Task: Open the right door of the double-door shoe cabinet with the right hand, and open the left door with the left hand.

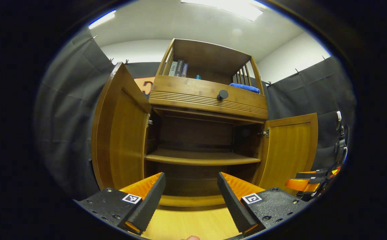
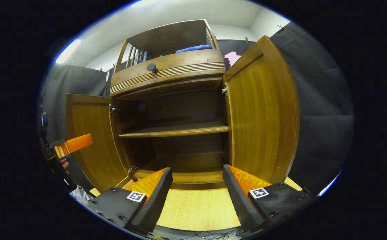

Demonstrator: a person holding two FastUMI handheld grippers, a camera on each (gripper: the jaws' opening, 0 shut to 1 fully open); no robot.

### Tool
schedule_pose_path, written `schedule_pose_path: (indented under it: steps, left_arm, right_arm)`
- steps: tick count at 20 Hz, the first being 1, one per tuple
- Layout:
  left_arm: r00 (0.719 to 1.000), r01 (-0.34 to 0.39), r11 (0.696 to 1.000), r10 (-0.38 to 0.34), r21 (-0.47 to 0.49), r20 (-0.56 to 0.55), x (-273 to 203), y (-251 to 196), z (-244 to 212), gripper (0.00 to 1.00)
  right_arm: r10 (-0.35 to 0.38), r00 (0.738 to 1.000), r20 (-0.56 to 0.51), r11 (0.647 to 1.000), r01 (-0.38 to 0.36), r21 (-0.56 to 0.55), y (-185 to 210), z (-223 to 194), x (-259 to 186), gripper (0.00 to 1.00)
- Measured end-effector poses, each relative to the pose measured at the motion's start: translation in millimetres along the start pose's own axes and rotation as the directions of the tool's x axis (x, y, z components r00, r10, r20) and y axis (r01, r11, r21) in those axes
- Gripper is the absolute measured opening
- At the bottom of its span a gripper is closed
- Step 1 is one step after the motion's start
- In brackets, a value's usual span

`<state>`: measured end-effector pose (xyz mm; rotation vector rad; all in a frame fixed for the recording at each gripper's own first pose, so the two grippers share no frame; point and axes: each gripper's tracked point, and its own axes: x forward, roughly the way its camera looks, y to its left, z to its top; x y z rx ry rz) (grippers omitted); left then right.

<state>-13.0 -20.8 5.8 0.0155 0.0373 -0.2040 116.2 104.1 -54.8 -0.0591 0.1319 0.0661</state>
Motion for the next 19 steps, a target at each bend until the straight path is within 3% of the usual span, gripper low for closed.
schedule_pose_path:
  steps: [1,3,4,5,6,11,14,19]
  left_arm:
    - [1.0,0.0,1.0,0.0,-0.003,-0.002,-2.0,0.1,-0.8,0.92]
    - [1.0,-0.002,1.0,0.002,-0.009,-0.006,0.4,2.0,-2.6,0.91]
    - [1.0,-0.003,1.0,0.003,-0.012,-0.008,0.2,2.4,-3.1,0.92]
    - [1.0,-0.003,1.0,0.002,-0.017,-0.01,0.6,2.7,-3.9,0.91]
    - [1.0,-0.001,1.0,0.0,-0.023,-0.012,1.0,3.0,-4.4,0.95]
    - [1.0,-0.007,0.999,0.006,-0.038,-0.016,-1.4,6.1,-8.7,0.92]
    - [1.0,-0.01,0.999,0.009,-0.052,-0.021,0.0,9.1,-10.7,0.92]
    - [0.999,-0.022,0.998,0.021,-0.061,-0.027,1.0,14.2,-13.7,0.91]
  right_arm:
    - [0.001,1.0,0.0,1.0,-0.001,-0.001,1.2,0.1,0.2,0.98]
    - [0.0,1.0,0.0,1.0,0.0,-0.004,1.4,0.6,1.7,0.98]
    - [0.001,1.0,-0.001,1.0,-0.001,-0.005,1.7,0.8,1.8,0.89]
    - [0.002,1.0,-0.001,1.0,-0.002,-0.006,2.5,0.4,2.6,0.89]
    - [0.003,1.0,0.001,1.0,-0.003,-0.007,3.5,0.8,3.6,0.98]
    - [0.011,1.0,-0.004,1.0,-0.011,-0.011,7.4,0.6,7.8,0.98]
    - [0.015,1.0,-0.005,1.0,-0.015,-0.013,9.7,0.2,9.6,0.89]
    - [0.015,1.0,-0.005,1.0,-0.015,-0.009,10.7,0.0,12.8,0.89]
